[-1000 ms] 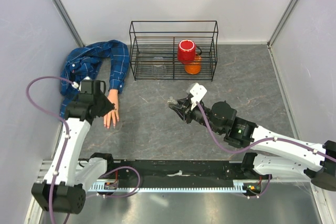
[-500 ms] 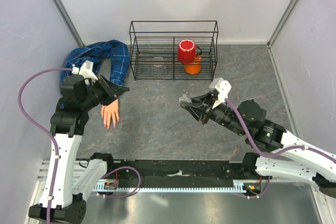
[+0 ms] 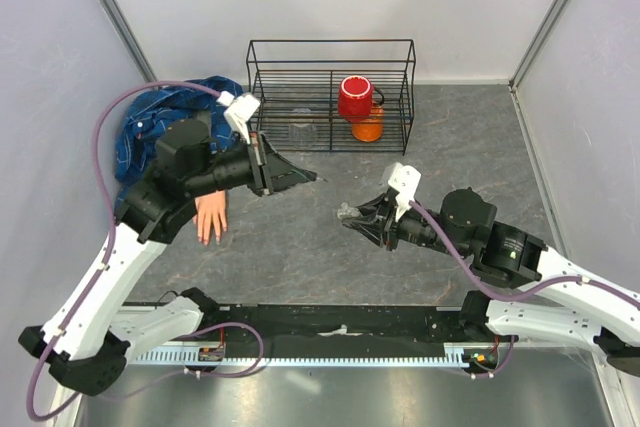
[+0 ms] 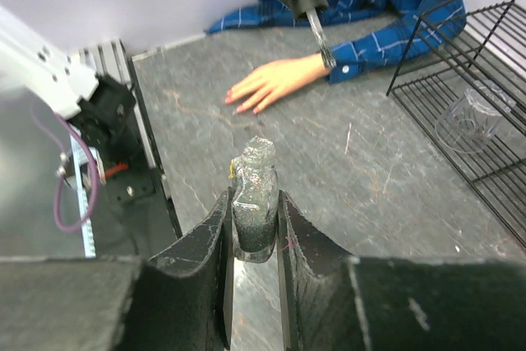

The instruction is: Paint the nails

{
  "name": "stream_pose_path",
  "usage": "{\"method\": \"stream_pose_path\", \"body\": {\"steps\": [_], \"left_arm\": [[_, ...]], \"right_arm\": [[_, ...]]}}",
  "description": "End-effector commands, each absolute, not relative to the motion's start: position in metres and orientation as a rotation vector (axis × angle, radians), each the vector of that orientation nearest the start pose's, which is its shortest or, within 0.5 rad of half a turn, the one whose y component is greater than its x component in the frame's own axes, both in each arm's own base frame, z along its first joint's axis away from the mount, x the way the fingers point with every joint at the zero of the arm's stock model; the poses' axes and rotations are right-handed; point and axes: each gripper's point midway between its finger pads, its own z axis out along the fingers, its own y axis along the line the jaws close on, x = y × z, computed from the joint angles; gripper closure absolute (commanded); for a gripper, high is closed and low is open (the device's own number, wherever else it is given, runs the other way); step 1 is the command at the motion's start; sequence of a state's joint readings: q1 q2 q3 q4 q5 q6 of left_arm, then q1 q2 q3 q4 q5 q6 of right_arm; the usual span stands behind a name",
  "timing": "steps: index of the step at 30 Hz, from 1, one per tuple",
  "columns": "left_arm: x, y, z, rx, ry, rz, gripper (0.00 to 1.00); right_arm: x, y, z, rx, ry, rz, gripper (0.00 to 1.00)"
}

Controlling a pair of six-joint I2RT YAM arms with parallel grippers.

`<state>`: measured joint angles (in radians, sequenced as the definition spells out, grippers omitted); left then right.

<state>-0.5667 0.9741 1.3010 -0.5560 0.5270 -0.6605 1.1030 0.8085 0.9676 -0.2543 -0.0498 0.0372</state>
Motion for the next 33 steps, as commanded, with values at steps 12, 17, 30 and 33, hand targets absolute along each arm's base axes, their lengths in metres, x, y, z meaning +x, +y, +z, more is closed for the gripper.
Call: {"method": "stream_pose_path", "body": {"steps": [12,17,30,33], "left_arm": [[0.161,-0.271,0.408,0.637,1.816,-1.312,0.98],[0.151,-0.273,0.414,0.677,1.812,-1.341,0.98],[0.134,-0.278,0.399,0.746,1.895,-1.326,0.98],[0.132,-0.281,0.398,0.758,1.893,-1.318,0.98]], "right_arm": [[0.142,0.282,0.351,-0.962,1.414,0.796,1.00],[0.144,0.283,0.346,-0.963,1.424,0.786,1.00],[0.152,0.272,0.354,-0.884,1.413,0.750,1.00],[0.150,0.274,0.354,-0.894,1.411,0.761,1.00]]}}
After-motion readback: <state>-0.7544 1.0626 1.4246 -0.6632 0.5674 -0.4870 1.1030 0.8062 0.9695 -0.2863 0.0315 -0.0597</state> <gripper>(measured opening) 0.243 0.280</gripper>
